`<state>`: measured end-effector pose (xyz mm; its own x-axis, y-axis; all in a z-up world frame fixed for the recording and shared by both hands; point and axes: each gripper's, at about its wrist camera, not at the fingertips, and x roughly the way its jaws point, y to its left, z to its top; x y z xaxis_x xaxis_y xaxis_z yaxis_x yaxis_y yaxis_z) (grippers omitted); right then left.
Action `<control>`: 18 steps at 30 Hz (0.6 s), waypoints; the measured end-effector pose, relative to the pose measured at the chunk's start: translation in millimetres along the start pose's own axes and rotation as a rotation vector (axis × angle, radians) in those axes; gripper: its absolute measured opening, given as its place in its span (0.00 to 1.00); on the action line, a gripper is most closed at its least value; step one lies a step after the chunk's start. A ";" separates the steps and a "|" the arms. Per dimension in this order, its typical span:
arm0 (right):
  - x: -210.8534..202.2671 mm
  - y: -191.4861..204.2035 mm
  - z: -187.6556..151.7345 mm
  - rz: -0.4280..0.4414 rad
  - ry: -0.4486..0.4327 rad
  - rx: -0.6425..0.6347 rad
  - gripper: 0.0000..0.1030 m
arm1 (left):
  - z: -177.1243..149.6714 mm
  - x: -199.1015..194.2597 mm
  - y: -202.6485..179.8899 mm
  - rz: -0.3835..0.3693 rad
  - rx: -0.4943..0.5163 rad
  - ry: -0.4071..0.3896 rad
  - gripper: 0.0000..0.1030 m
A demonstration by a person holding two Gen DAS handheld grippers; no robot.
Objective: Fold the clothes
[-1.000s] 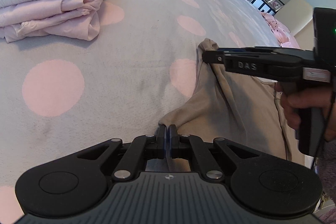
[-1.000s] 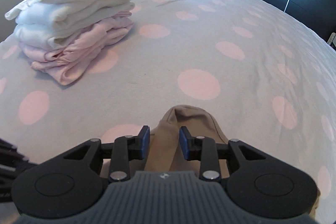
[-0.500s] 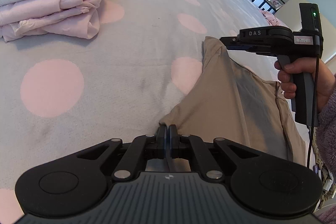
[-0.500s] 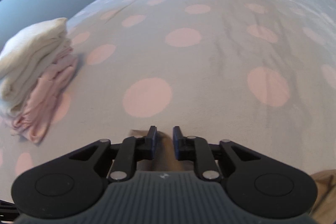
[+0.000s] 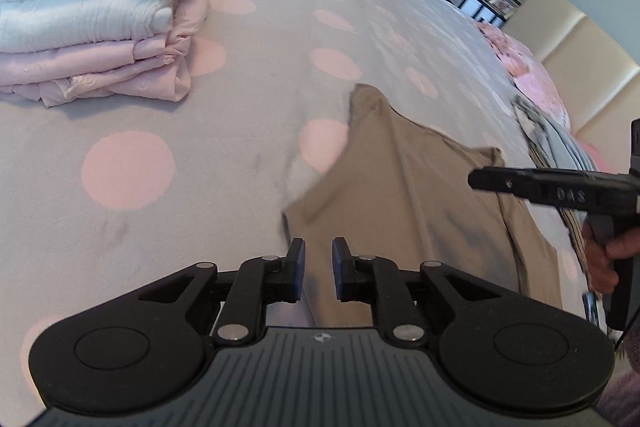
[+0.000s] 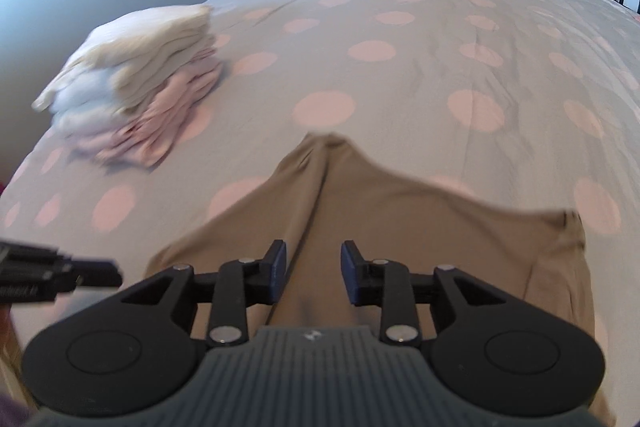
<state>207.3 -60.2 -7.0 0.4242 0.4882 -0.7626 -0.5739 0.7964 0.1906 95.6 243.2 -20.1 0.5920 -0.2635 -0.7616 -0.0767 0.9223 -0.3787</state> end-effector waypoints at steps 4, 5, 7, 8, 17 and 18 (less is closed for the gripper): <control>-43.7 19.8 -52.0 0.026 0.021 -0.012 0.33 | -34.1 -23.0 -19.5 -0.017 0.063 0.056 0.11; -53.4 24.7 -64.4 0.030 0.023 -0.009 0.33 | -43.3 -28.8 -25.2 -0.020 0.081 0.073 0.11; -70.7 32.4 -88.0 0.042 0.026 0.006 0.33 | -62.3 -42.6 -34.8 -0.020 0.112 0.091 0.11; -77.4 36.2 -99.5 0.047 0.029 0.017 0.33 | -71.0 -48.5 -39.8 -0.023 0.126 0.103 0.11; -111.7 58.6 -197.3 0.058 0.105 0.108 0.33 | -154.4 -70.3 -82.3 -0.009 0.203 0.265 0.39; -113.6 60.5 -205.6 0.062 0.121 0.109 0.33 | -164.0 -69.4 -86.2 -0.005 0.213 0.291 0.39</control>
<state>-19.6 -140.8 -35.9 0.2997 0.4963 -0.8148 -0.5145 0.8033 0.3001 -70.5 135.6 -20.9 0.3365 -0.3093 -0.8895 0.1127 0.9510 -0.2880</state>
